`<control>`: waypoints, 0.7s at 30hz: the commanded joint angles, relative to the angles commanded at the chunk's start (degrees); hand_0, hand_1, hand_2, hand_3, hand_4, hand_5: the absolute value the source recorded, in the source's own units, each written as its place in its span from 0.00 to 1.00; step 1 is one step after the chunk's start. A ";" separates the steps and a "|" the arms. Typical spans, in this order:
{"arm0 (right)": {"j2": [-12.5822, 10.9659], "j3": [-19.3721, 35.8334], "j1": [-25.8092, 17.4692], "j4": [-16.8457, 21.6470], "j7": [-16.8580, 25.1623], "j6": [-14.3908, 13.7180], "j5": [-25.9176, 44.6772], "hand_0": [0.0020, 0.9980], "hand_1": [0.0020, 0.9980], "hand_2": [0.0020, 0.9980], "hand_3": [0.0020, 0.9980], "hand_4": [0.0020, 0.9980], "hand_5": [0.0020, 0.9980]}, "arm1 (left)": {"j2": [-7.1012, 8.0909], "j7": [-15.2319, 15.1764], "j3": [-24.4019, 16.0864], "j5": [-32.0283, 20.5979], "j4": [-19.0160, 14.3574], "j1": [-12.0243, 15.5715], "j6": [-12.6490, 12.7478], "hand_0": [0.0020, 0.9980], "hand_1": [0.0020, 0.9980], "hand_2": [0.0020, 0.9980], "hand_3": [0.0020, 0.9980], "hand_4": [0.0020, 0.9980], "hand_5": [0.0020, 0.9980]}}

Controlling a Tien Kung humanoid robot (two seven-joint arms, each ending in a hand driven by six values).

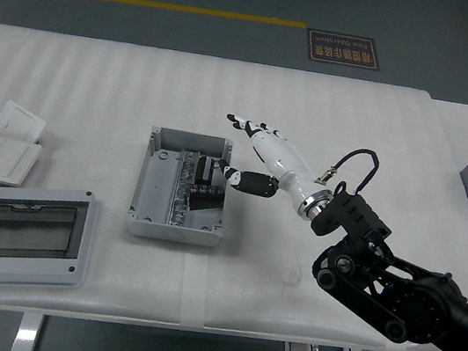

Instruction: Pick up the battery,place it into the box

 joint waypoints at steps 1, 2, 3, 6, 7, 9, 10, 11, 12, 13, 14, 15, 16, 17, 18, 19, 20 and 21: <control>-0.51 1.28 -0.59 -0.33 -0.13 -0.12 -0.50 1.00 0.95 0.92 0.97 0.55 0.34 | -0.01 0.01 0.02 -0.04 0.00 0.05 0.01 0.65 0.67 0.58 0.59 0.51 0.58; -1.17 2.84 -1.35 -0.66 -0.24 -0.28 -0.98 1.00 0.95 0.92 0.97 0.55 0.34 | -0.02 0.03 0.00 -0.07 0.00 0.10 0.01 0.65 0.67 0.58 0.59 0.51 0.58; -1.87 4.31 -2.18 -0.88 -0.31 -0.45 -1.35 1.00 0.95 0.92 0.97 0.55 0.34 | -0.03 0.05 -0.03 -0.09 0.00 0.14 0.02 0.65 0.67 0.58 0.59 0.51 0.58; -3.95 8.73 -5.00 -0.80 -0.08 -1.11 -1.90 1.00 0.94 0.91 0.96 0.58 0.36 | -0.05 0.01 0.31 -0.63 -0.01 0.24 0.17 0.65 0.67 0.58 0.59 0.51 0.58; -4.53 10.03 -5.97 -0.65 0.07 -1.31 -2.10 1.00 0.94 0.91 0.96 0.58 0.36 | -0.05 0.02 0.44 -0.78 -0.02 0.29 0.25 0.65 0.67 0.58 0.59 0.51 0.58; -5.60 12.88 -8.17 -0.21 0.38 -1.74 -2.69 1.00 0.94 0.91 0.96 0.58 0.36 | -0.06 0.10 0.70 -1.08 -0.07 0.43 0.43 0.65 0.67 0.58 0.59 0.51 0.58; -6.06 14.33 -9.35 0.15 0.42 -1.87 -3.29 1.00 0.93 0.90 0.94 0.59 0.38 | -0.08 0.17 0.85 -1.21 -0.10 0.54 0.50 0.65 0.67 0.58 0.59 0.50 0.58; -6.45 15.74 -10.51 0.60 0.41 -1.91 -3.86 1.00 0.93 0.90 0.94 0.59 0.38 | -0.10 0.25 0.97 -1.30 -0.14 0.65 0.55 0.65 0.67 0.58 0.59 0.50 0.58; -6.73 16.90 -11.51 1.11 0.33 -1.82 -4.56 1.00 0.93 0.90 0.94 0.59 0.38 | -0.11 0.31 1.03 -1.33 -0.16 0.74 0.58 0.65 0.67 0.58 0.59 0.50 0.58; -6.95 18.04 -12.41 1.59 0.21 -1.69 -5.27 1.00 0.93 0.90 0.94 0.59 0.38 | -0.12 0.36 1.07 -1.34 -0.18 0.82 0.62 0.65 0.67 0.58 0.59 0.50 0.58; -7.18 19.50 -13.63 2.37 -0.09 -1.39 -6.49 1.00 0.93 0.90 0.94 0.59 0.38 | -0.11 0.41 1.09 -1.30 -0.20 0.92 0.69 0.65 0.67 0.58 0.59 0.50 0.58; -7.31 20.75 -14.55 2.95 -0.29 -1.19 -7.44 1.00 0.93 0.90 0.94 0.59 0.38 | -0.09 0.46 1.06 -1.20 -0.21 0.97 0.73 0.65 0.67 0.58 0.59 0.50 0.58; -7.38 21.77 -15.18 3.31 -0.41 -1.07 -8.10 1.00 0.91 0.88 0.93 0.59 0.38 | -0.08 0.50 0.99 -1.08 -0.22 1.00 0.75 0.65 0.67 0.58 0.59 0.50 0.57; -7.35 22.76 -15.81 3.56 -0.48 -0.94 -8.63 1.00 0.91 0.88 0.93 0.59 0.38 | -0.06 0.53 0.93 -0.93 -0.22 1.00 0.76 0.65 0.67 0.58 0.59 0.50 0.57; -7.25 23.88 -16.51 3.74 -0.49 -0.81 -9.10 1.00 0.91 0.88 0.93 0.59 0.38 | -0.02 0.56 0.85 -0.78 -0.23 0.97 0.76 0.65 0.67 0.58 0.59 0.50 0.57; -7.12 24.74 -17.05 3.82 -0.42 -0.79 -9.30 1.00 0.91 0.88 0.93 0.59 0.38 | 0.01 0.59 0.75 -0.63 -0.23 0.92 0.76 0.65 0.67 0.58 0.59 0.50 0.57; -6.93 25.68 -17.66 3.87 -0.26 -0.83 -9.30 1.00 0.91 0.88 0.93 0.59 0.38 | 0.06 0.63 0.61 -0.42 -0.23 0.85 0.74 0.65 0.67 0.58 0.59 0.50 0.57; -6.71 26.41 -18.17 3.92 0.05 -1.00 -8.91 1.00 0.91 0.88 0.93 0.59 0.38 | 0.11 0.67 0.45 -0.22 -0.23 0.76 0.73 0.65 0.67 0.58 0.59 0.50 0.57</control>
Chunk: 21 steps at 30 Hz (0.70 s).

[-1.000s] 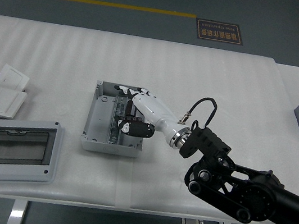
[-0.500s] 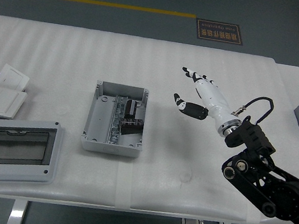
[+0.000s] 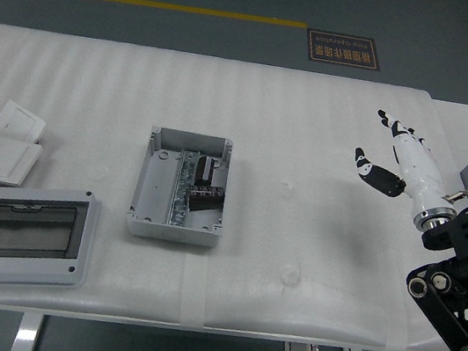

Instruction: Pick up the battery,place it into the box

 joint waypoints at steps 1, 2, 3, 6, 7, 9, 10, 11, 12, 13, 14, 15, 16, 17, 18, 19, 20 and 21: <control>0.23 0.70 -0.52 0.05 0.39 -0.24 0.57 0.98 0.91 0.89 0.94 0.59 0.38 | 0.06 0.06 -0.21 0.24 0.00 -0.09 -0.03 0.65 0.67 0.59 0.59 0.50 0.57; 0.39 1.12 -0.84 0.07 0.70 -0.42 1.08 0.98 0.91 0.89 0.94 0.59 0.38 | 0.11 0.12 -0.42 0.47 0.00 -0.14 -0.05 0.65 0.67 0.59 0.59 0.50 0.57; 0.59 1.60 -1.21 0.07 1.08 -0.63 1.59 0.98 0.91 0.89 0.94 0.59 0.38 | 0.17 0.20 -0.73 0.79 0.00 -0.20 -0.08 0.65 0.67 0.59 0.59 0.50 0.57; 1.38 3.00 -2.08 -0.36 1.56 -0.89 0.90 0.98 0.91 0.89 0.94 0.59 0.38 | 0.47 0.48 -1.59 1.74 -0.02 -0.29 -0.18 0.65 0.67 0.59 0.59 0.50 0.57; 1.59 3.34 -2.28 -0.48 1.60 -0.92 0.66 0.97 0.91 0.89 0.93 0.59 0.38 | 0.54 0.52 -1.73 1.87 -0.03 -0.30 -0.19 0.65 0.67 0.59 0.59 0.50 0.57; 2.06 4.09 -2.71 -0.67 1.66 -0.97 0.20 0.97 0.91 0.89 0.93 0.59 0.38 | 0.68 0.57 -1.92 2.05 -0.04 -0.33 -0.19 0.65 0.67 0.59 0.59 0.50 0.57; 2.38 4.63 -3.03 -0.78 1.72 -1.02 -0.08 0.97 0.91 0.89 0.93 0.59 0.38 | 0.74 0.60 -2.00 2.09 -0.04 -0.34 -0.19 0.65 0.67 0.59 0.59 0.50 0.57; 2.57 4.98 -3.22 -0.85 1.76 -1.05 -0.22 0.97 0.91 0.89 0.93 0.59 0.38 | 0.76 0.61 -2.02 2.09 -0.04 -0.34 -0.19 0.65 0.67 0.59 0.59 0.50 0.57; 2.73 5.30 -3.39 -0.92 1.80 -1.07 -0.31 0.97 0.91 0.89 0.93 0.59 0.38 | 0.76 0.62 -2.04 2.10 -0.05 -0.33 -0.19 0.65 0.67 0.59 0.59 0.50 0.57; 2.87 5.65 -3.57 -0.99 1.81 -1.07 -0.41 0.96 0.90 0.88 0.92 0.59 0.39 | 0.74 0.63 -2.03 2.06 -0.05 -0.31 -0.20 0.65 0.67 0.60 0.59 0.50 0.57; 2.95 5.89 -3.69 -1.03 1.81 -1.07 -0.49 0.96 0.90 0.88 0.92 0.59 0.39 | 0.71 0.63 -2.00 2.00 -0.05 -0.29 -0.19 0.65 0.67 0.60 0.59 0.50 0.57; 2.94 6.17 -3.84 -1.04 1.83 -1.07 -0.48 0.96 0.90 0.88 0.92 0.59 0.39 | 0.65 0.61 -1.94 1.85 -0.04 -0.25 -0.18 0.65 0.67 0.60 0.59 0.50 0.57; 2.84 6.42 -3.95 -1.03 1.81 -1.05 -0.47 0.96 0.90 0.88 0.92 0.59 0.39 | 0.57 0.59 -1.85 1.69 -0.03 -0.20 -0.17 0.65 0.67 0.60 0.59 0.50 0.57; 2.74 6.56 -4.01 -1.01 1.78 -1.05 -0.47 0.96 0.90 0.88 0.92 0.59 0.39 | 0.51 0.58 -1.79 1.59 -0.03 -0.17 -0.17 0.65 0.67 0.60 0.59 0.50 0.57; 2.60 6.74 -4.09 -0.98 1.76 -1.04 -0.44 0.96 0.90 0.88 0.92 0.59 0.39 | 0.45 0.58 -1.72 1.47 -0.02 -0.15 -0.18 0.65 0.67 0.60 0.59 0.50 0.57; 2.49 6.88 -4.16 -0.95 1.75 -1.05 -0.39 0.96 0.90 0.88 0.91 0.59 0.39 | 0.41 0.58 -1.65 1.36 -0.02 -0.13 -0.19 0.65 0.67 0.60 0.59 0.50 0.57; 2.30 7.15 -4.28 -0.89 1.73 -1.05 -0.33 0.96 0.90 0.88 0.91 0.59 0.39 | 0.35 0.50 -1.45 1.05 -0.01 -0.11 -0.15 0.65 0.67 0.60 0.59 0.50 0.57; 2.14 7.42 -4.40 -0.82 1.72 -1.07 -0.27 0.96 0.90 0.88 0.91 0.59 0.39 | 0.29 0.46 -1.30 0.79 0.00 -0.10 -0.13 0.65 0.67 0.60 0.59 0.50 0.57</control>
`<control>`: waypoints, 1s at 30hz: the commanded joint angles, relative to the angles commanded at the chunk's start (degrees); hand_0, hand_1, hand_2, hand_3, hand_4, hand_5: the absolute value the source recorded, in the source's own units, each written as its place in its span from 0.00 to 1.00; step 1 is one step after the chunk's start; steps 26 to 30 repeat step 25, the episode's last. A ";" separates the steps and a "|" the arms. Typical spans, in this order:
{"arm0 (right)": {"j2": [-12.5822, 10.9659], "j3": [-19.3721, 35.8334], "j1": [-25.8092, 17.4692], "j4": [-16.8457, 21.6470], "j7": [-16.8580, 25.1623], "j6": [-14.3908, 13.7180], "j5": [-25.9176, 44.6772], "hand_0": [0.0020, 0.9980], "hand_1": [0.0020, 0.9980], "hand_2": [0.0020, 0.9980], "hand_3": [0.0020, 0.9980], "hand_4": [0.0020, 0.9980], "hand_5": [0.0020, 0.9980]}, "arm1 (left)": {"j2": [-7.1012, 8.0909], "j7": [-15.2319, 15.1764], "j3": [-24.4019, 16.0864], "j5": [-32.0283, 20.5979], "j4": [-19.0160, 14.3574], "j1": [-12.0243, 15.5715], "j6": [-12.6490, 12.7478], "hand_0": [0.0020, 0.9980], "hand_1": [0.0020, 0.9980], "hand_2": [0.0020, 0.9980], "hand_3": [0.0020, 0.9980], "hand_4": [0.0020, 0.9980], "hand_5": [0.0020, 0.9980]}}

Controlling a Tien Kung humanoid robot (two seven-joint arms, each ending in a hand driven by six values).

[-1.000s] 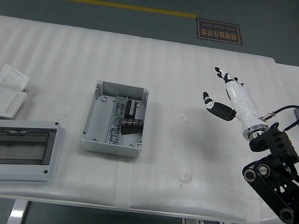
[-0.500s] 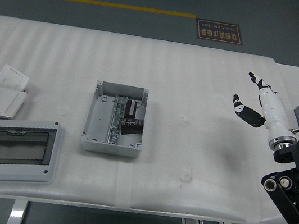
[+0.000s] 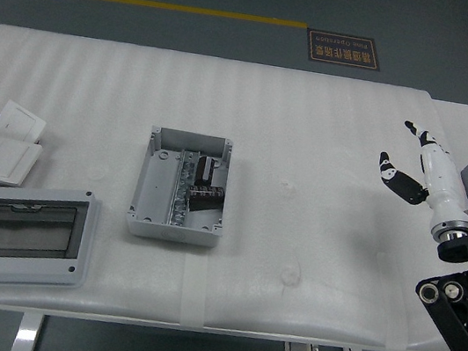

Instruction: Pick up the battery,place it into the box

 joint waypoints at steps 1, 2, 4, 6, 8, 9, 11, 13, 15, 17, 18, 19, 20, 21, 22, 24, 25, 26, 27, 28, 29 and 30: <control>-0.11 0.25 -0.10 0.06 0.00 -0.02 0.09 0.96 0.90 0.88 0.91 0.59 0.39 | -0.05 -0.05 0.16 -0.23 0.01 0.00 0.02 0.65 0.67 0.60 0.59 0.50 0.57; -0.16 0.50 -0.19 0.10 -0.01 -0.03 0.19 0.96 0.90 0.88 0.91 0.59 0.39 | -0.09 -0.11 0.31 -0.44 0.01 0.00 0.04 0.65 0.67 0.60 0.59 0.50 0.57; -0.19 1.05 -0.38 0.14 -0.01 -0.06 0.32 0.95 0.89 0.88 0.90 0.59 0.39 | -0.19 -0.14 0.50 -0.74 0.02 0.00 0.06 0.65 0.67 0.60 0.58 0.50 0.56; -0.10 1.55 -0.52 0.15 0.03 -0.10 0.41 0.95 0.89 0.88 0.90 0.59 0.39 | -0.30 -0.17 0.70 -1.07 0.01 0.04 0.08 0.65 0.67 0.60 0.58 0.50 0.56; 0.02 1.93 -0.61 0.13 0.05 -0.14 0.46 0.95 0.89 0.88 0.90 0.59 0.39 | -0.38 -0.06 0.70 -1.15 0.00 0.08 0.04 0.65 0.67 0.60 0.58 0.50 0.56; 0.09 2.08 -0.68 0.11 0.01 -0.16 0.46 0.95 0.89 0.88 0.90 0.59 0.39 | -0.39 0.09 0.62 -1.12 -0.01 0.11 -0.04 0.65 0.67 0.60 0.58 0.50 0.56; 0.27 2.37 -0.83 0.06 -0.15 -0.28 0.44 0.95 0.89 0.87 0.88 0.59 0.39 | -0.38 0.58 0.05 -0.69 -0.01 0.13 -0.27 0.65 0.67 0.60 0.59 0.50 0.56; 0.41 2.65 -1.03 0.03 -0.29 -0.41 0.55 0.95 0.89 0.87 0.88 0.59 0.39 | -0.34 1.07 -0.58 -0.19 -0.01 0.09 -0.47 0.65 0.67 0.60 0.59 0.50 0.56; 0.40 2.87 -1.22 0.00 -0.33 -0.46 0.81 0.95 0.89 0.87 0.88 0.59 0.39 | -0.32 1.39 -0.78 -0.08 -0.01 0.06 -0.62 0.65 0.67 0.60 0.59 0.50 0.56; 0.37 3.05 -1.44 -0.03 -0.27 -0.53 1.28 0.94 0.89 0.87 0.87 0.59 0.38 | -0.32 1.66 -0.90 -0.04 0.00 0.07 -0.75 0.65 0.67 0.60 0.59 0.50 0.56; 0.40 3.15 -1.58 -0.06 -0.14 -0.60 1.78 0.94 0.89 0.87 0.87 0.59 0.38 | -0.30 1.88 -1.04 0.02 -0.01 0.09 -0.83 0.65 0.67 0.60 0.59 0.50 0.56; 0.45 3.21 -1.68 -0.10 -0.05 -0.65 2.13 0.94 0.89 0.87 0.87 0.59 0.38 | -0.28 2.06 -1.15 0.09 -0.01 0.11 -0.90 0.65 0.67 0.60 0.59 0.50 0.56; 0.55 3.27 -1.78 -0.16 0.06 -0.75 2.58 0.94 0.89 0.87 0.87 0.59 0.38 | -0.24 2.45 -1.31 0.20 -0.02 0.12 -1.06 0.65 0.67 0.60 0.59 0.50 0.56; 0.65 3.28 -1.86 -0.22 0.16 -0.86 3.01 0.94 0.89 0.87 0.87 0.59 0.38 | -0.21 2.81 -1.48 0.33 -0.04 0.12 -1.21 0.65 0.67 0.60 0.59 0.50 0.56; 0.79 3.25 -1.94 -0.29 0.32 -1.05 3.73 0.94 0.89 0.87 0.86 0.58 0.38 | -0.17 3.26 -1.70 0.53 -0.05 0.12 -1.38 0.65 0.67 0.60 0.59 0.50 0.56; 1.10 3.23 -2.14 -0.38 0.74 -1.44 5.22 0.94 0.89 0.87 0.86 0.58 0.38 | -0.07 3.92 -1.99 0.75 -0.07 0.09 -1.64 0.65 0.67 0.60 0.59 0.50 0.56; 1.24 3.25 -2.23 -0.40 0.92 -1.56 5.75 0.94 0.89 0.87 0.86 0.58 0.38 | -0.03 4.09 -2.04 0.74 -0.07 0.07 -1.70 0.65 0.67 0.60 0.59 0.50 0.56; 1.24 3.25 -2.23 -0.40 0.92 -1.56 5.75 0.94 0.89 0.87 0.86 0.58 0.38 | -0.03 4.09 -2.04 0.74 -0.07 0.07 -1.70 0.65 0.67 0.60 0.59 0.50 0.56; 1.24 3.25 -2.23 -0.40 0.92 -1.56 5.75 0.94 0.89 0.87 0.86 0.58 0.38 | -0.03 4.09 -2.04 0.74 -0.07 0.07 -1.70 0.65 0.67 0.60 0.59 0.50 0.56; 1.24 3.25 -2.23 -0.40 0.92 -1.56 5.75 0.94 0.89 0.87 0.86 0.58 0.38 | -0.03 4.09 -2.04 0.74 -0.07 0.07 -1.70 0.65 0.67 0.60 0.59 0.50 0.56; 1.24 3.25 -2.23 -0.40 0.92 -1.56 5.75 0.94 0.89 0.87 0.86 0.58 0.38 | -0.03 4.09 -2.04 0.74 -0.07 0.07 -1.70 0.65 0.67 0.60 0.59 0.50 0.56; 1.24 3.25 -2.23 -0.40 0.92 -1.56 5.75 0.94 0.89 0.87 0.86 0.58 0.38 | -0.03 4.09 -2.04 0.74 -0.07 0.07 -1.70 0.65 0.67 0.60 0.59 0.50 0.56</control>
